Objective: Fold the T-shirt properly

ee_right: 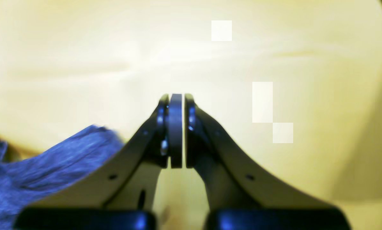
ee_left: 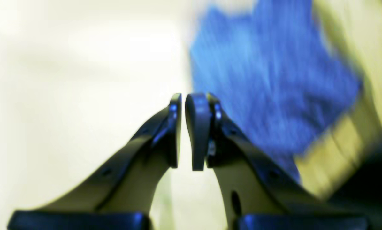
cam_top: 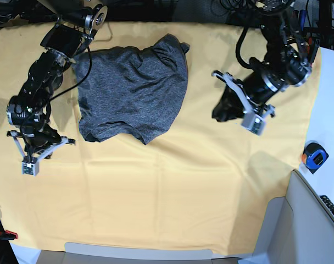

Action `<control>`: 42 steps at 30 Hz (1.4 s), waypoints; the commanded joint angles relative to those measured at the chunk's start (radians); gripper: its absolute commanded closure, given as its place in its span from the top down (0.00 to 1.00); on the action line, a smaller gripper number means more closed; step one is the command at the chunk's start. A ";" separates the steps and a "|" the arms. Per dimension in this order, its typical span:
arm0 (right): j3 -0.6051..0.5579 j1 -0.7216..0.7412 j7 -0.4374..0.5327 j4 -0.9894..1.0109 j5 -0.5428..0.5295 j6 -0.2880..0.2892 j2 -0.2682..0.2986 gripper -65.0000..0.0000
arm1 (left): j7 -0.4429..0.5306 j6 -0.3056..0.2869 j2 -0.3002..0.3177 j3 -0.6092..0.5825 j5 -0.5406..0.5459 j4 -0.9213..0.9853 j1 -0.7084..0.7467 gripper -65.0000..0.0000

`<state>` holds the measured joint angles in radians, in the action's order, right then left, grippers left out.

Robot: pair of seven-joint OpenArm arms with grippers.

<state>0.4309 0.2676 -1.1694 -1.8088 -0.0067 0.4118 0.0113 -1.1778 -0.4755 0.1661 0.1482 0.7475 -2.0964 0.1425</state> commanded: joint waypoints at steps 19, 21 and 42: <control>0.107 -1.098 0.012 -0.197 -0.163 0.002 -0.168 0.00 | -0.015 -0.001 -0.273 0.836 0.086 0.099 0.609 0.09; 0.101 -1.149 0.010 -0.141 -0.198 0.000 -0.168 0.00 | -0.012 -0.001 -0.276 0.792 0.086 0.162 0.648 0.09; -0.194 -0.474 1.135 1.678 0.047 -0.310 -0.034 0.00 | 1.045 0.005 -0.064 -0.424 -0.428 1.767 0.092 0.09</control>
<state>0.2340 -0.1894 -0.0311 -0.1265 0.0425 0.1062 -0.0219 -0.1329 -0.4568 0.1009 -0.2829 0.3199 -0.3153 0.2237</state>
